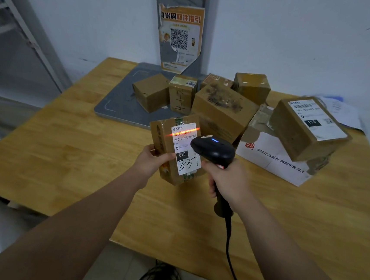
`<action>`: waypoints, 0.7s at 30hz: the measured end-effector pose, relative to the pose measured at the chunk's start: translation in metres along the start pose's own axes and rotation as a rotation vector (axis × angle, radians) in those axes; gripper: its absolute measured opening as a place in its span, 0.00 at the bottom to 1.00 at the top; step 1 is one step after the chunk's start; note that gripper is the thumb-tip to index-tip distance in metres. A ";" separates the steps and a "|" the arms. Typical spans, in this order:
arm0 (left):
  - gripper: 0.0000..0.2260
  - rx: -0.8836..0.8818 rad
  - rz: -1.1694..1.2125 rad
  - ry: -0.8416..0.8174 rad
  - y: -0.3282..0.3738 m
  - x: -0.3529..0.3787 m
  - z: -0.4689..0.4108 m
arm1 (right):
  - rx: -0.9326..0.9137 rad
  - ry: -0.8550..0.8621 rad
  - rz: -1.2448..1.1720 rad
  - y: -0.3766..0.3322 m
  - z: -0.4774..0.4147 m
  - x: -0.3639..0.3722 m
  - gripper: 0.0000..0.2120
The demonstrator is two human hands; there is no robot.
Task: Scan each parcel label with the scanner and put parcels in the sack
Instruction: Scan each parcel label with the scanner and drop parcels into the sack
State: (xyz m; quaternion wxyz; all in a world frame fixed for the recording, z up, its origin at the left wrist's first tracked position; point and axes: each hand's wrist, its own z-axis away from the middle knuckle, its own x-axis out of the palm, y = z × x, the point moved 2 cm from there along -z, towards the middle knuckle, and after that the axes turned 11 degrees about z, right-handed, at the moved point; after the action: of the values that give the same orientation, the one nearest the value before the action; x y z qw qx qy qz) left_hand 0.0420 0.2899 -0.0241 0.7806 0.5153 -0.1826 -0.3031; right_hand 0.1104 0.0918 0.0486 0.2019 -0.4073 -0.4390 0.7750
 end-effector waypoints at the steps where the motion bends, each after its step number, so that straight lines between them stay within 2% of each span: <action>1: 0.34 -0.001 0.000 0.001 0.000 0.000 0.000 | -0.002 0.000 -0.004 0.000 0.000 0.000 0.14; 13: 0.34 0.003 0.006 0.015 -0.004 -0.023 0.026 | -0.023 -0.033 -0.055 -0.004 0.015 0.016 0.15; 21: 0.32 0.066 0.068 0.075 -0.004 -0.096 0.059 | -0.058 -0.114 -0.106 -0.035 0.042 0.081 0.17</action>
State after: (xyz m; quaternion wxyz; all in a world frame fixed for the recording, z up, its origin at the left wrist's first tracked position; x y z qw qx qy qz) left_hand -0.0664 0.3114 -0.0013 0.7792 0.5452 -0.1806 -0.2509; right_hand 0.0276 0.1433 0.0530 0.2054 -0.3445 -0.4930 0.7721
